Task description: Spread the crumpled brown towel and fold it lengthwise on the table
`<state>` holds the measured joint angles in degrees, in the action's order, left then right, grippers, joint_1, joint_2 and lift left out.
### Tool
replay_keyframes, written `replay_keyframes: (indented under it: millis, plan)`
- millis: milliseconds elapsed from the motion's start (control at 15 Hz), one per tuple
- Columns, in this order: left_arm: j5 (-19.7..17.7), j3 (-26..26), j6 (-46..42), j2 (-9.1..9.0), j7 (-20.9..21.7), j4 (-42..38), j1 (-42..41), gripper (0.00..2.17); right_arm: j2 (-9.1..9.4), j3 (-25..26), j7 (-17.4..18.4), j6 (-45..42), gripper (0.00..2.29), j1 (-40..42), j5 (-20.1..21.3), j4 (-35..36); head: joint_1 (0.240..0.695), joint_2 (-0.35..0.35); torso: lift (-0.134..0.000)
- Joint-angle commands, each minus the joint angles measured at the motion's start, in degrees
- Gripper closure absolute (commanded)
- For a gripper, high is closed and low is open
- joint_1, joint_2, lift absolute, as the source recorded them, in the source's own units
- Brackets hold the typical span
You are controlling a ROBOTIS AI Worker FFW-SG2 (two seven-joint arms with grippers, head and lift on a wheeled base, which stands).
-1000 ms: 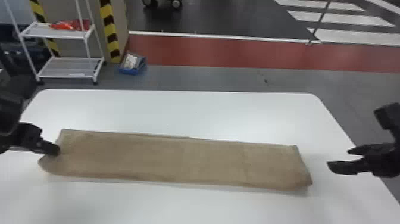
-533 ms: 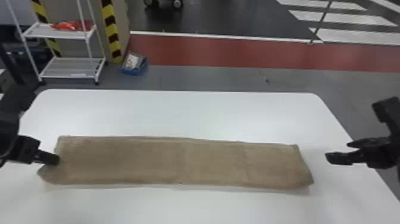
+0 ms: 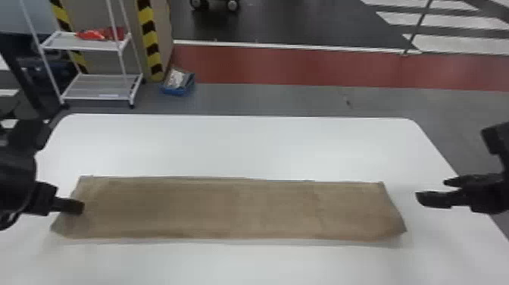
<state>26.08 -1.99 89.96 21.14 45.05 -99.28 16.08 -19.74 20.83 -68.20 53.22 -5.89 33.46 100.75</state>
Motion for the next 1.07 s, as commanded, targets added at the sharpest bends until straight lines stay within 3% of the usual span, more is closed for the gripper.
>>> replay_keyframes:
  millis: [0, 200, 1000]
  plan:
    - [-0.32, 0.23, 0.07, -0.23, -0.93, -0.04, 0.36, 0.05, 0.05, 0.53, 0.00, 0.00, 0.13, 0.44, -0.67, 0.15, 0.695, -0.075, -0.123]
    - [-1.03, 1.81, 0.07, -0.93, -1.11, -1.53, -0.08, 0.07, -0.04, 0.62, 0.00, 0.00, 0.13, 0.62, -0.85, 0.41, 0.695, -0.071, -0.123]
    - [-1.29, 3.05, 0.07, -0.93, -1.11, -2.59, -0.87, 0.07, 0.05, 0.71, 0.00, 0.71, 0.13, 0.88, -1.55, 0.59, 0.695, -0.070, -0.123]
